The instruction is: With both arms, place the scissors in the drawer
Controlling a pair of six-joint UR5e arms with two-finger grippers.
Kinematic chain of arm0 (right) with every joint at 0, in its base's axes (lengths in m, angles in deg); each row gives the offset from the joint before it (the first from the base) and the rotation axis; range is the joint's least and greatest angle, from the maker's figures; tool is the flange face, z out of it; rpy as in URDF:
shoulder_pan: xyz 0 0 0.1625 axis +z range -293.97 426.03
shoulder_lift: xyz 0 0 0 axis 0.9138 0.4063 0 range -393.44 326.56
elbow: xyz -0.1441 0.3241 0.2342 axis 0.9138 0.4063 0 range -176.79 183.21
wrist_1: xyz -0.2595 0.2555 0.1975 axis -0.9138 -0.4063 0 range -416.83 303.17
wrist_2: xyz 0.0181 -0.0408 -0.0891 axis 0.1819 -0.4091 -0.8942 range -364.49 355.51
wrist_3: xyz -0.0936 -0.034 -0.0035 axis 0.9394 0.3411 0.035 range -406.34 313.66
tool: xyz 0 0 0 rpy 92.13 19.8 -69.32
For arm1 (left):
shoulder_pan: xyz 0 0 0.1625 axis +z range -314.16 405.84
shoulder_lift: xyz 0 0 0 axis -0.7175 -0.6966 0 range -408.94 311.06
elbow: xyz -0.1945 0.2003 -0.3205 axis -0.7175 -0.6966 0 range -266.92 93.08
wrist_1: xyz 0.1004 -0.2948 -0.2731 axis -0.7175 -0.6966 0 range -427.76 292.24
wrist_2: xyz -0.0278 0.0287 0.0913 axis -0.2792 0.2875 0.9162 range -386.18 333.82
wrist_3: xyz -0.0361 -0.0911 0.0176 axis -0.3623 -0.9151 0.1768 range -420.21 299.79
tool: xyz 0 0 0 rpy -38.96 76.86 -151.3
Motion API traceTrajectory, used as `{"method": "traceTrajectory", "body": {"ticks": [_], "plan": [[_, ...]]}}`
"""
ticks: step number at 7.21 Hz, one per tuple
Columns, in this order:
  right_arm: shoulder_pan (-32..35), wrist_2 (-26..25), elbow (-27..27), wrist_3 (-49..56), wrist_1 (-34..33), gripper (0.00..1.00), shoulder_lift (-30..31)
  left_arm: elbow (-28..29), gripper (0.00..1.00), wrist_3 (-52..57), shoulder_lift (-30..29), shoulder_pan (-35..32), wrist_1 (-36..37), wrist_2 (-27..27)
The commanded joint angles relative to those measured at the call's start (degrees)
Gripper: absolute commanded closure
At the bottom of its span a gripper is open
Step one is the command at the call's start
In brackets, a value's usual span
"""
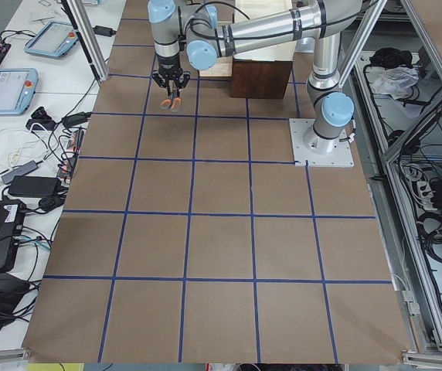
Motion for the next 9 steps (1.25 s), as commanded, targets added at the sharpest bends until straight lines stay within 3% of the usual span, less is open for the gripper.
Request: {"method": "traceTrajectory", "body": {"ticks": [1, 9], "plan": [[-1.2, 0.2, 1.4, 0.7, 0.0, 0.0, -0.5, 0.0, 1.0, -4.0, 4.5, -5.8, -8.1, -0.4], [-1.3, -0.2, 3.7, 1.4, 0.9, 0.0, -0.4, -1.1, 1.0, -5.7, 5.9, -7.9, -8.9, -0.5]]}}
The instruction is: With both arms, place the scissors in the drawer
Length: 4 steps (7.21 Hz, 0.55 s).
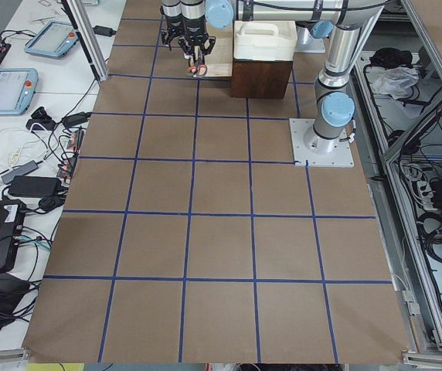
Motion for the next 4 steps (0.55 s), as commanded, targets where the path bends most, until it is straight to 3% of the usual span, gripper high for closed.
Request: {"method": "traceTrajectory", "body": {"ticks": [1, 3, 4], "plan": [[-0.1, -0.7, -0.1, -0.1, 2.5, 0.0, 2.6, 0.0, 1.0, 0.0, -0.1, 0.0, 0.0, 0.0], [0.0, -3.4, -1.2, 2.8, 8.1, 0.0, 8.6, 0.0, 1.0, -0.1, -0.1, 0.0, 0.0, -0.1], [-0.6, -4.2, -1.9, 12.7, 7.9, 0.0, 10.8, 0.0, 1.0, -0.2, -0.5, 0.0, 0.1, -0.4]]}}
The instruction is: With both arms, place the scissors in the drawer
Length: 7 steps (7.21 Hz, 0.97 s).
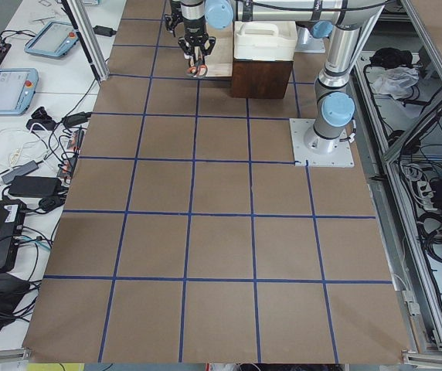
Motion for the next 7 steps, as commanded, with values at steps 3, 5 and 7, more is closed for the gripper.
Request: {"method": "traceTrajectory", "body": {"ticks": [3, 5, 7], "plan": [[-9.7, 0.0, -2.0, 37.6, 1.5, 0.0, 11.0, 0.2, 1.0, -5.6, -0.9, -1.7, 0.6, -3.5], [-10.4, 3.9, -3.0, 39.1, 1.4, 0.0, 11.7, 0.3, 1.0, -9.3, -1.4, -5.0, 0.9, -3.6], [-10.7, 3.7, -3.9, 41.7, 1.0, 0.0, 11.7, 1.0, 1.0, -16.1, -2.9, -11.3, 3.0, -3.1]]}}
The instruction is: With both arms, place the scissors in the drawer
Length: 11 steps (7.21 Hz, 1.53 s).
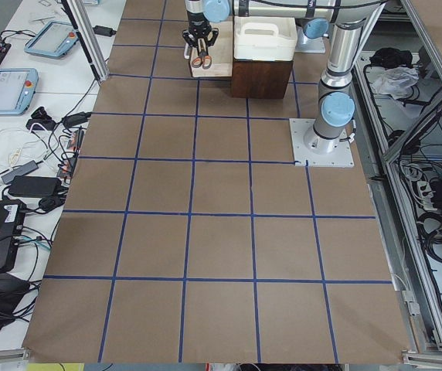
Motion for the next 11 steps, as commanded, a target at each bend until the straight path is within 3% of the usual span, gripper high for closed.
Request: {"method": "traceTrajectory", "body": {"ticks": [1, 3, 5, 7, 11], "plan": [[-0.3, 0.4, -0.5, 4.0, -0.5, 0.0, 0.1, 0.4, 1.0, -3.9, -2.4, -5.6, 2.3, 0.1], [-0.5, 0.8, -0.6, 11.5, -0.9, 0.0, 1.6, 0.8, 1.0, -9.4, -5.1, -9.3, 6.9, -0.5], [-2.4, 8.8, -0.5, 22.3, -2.7, 0.0, 3.3, 2.6, 1.0, -14.1, -7.9, -11.4, 7.5, -0.5], [-4.5, 8.6, -0.6, 29.7, -2.1, 0.0, 4.5, 2.8, 1.0, -16.2, -10.0, -13.9, 7.9, -0.5], [-6.6, 7.6, -0.7, 34.7, -1.3, 0.0, 4.8, 2.4, 1.0, -16.2, -12.7, -15.2, 11.3, -1.6]]}}
